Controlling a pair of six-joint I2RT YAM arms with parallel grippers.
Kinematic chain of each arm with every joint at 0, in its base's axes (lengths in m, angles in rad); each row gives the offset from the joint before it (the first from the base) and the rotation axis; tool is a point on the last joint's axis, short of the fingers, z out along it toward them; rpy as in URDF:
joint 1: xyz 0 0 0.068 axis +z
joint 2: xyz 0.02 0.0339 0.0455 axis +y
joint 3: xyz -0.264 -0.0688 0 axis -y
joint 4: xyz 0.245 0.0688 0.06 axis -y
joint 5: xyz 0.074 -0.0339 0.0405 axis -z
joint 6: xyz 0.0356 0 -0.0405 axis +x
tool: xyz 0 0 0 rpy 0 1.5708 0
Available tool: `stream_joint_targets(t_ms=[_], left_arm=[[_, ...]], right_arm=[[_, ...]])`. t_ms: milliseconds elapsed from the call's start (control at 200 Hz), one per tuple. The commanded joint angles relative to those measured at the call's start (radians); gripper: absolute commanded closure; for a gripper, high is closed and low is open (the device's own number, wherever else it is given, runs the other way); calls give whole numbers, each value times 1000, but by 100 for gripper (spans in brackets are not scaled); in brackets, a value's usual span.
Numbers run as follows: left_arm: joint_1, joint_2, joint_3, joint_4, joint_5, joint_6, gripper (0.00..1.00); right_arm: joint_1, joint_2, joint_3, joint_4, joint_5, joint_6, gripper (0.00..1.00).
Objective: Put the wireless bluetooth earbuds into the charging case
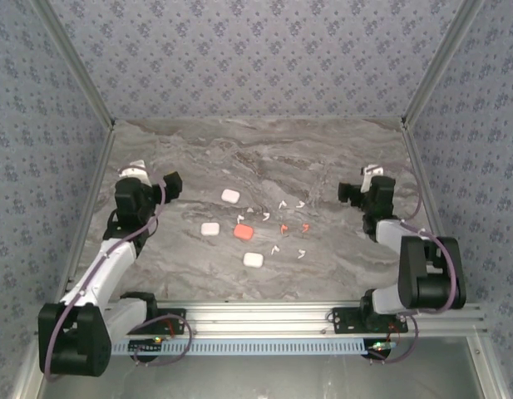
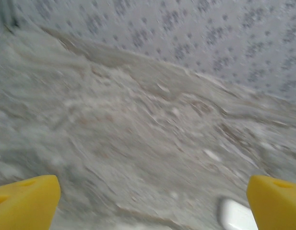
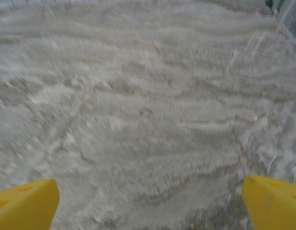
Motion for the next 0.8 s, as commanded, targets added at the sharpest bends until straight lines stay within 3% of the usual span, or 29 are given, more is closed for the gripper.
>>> stream_joint_targets(t_ms=[0, 135, 290, 520, 795], left_arm=[[-34, -50, -44, -103, 81, -177, 1], [-73, -97, -90, -77, 98, -268, 1], [-115, -115, -99, -85, 97, -308, 1], [-153, -110, -104, -88, 53, -310, 1], [-155, -128, -105, -111, 41, -309, 1]], right_arm=[[37, -102, 126, -369, -73, 72, 0], [160, -165, 197, -582, -141, 116, 0], [396, -191, 242, -722, -231, 55, 1], [775, -116, 275, -820, -192, -91, 0], [1026, 86, 316, -816, -81, -298, 0]])
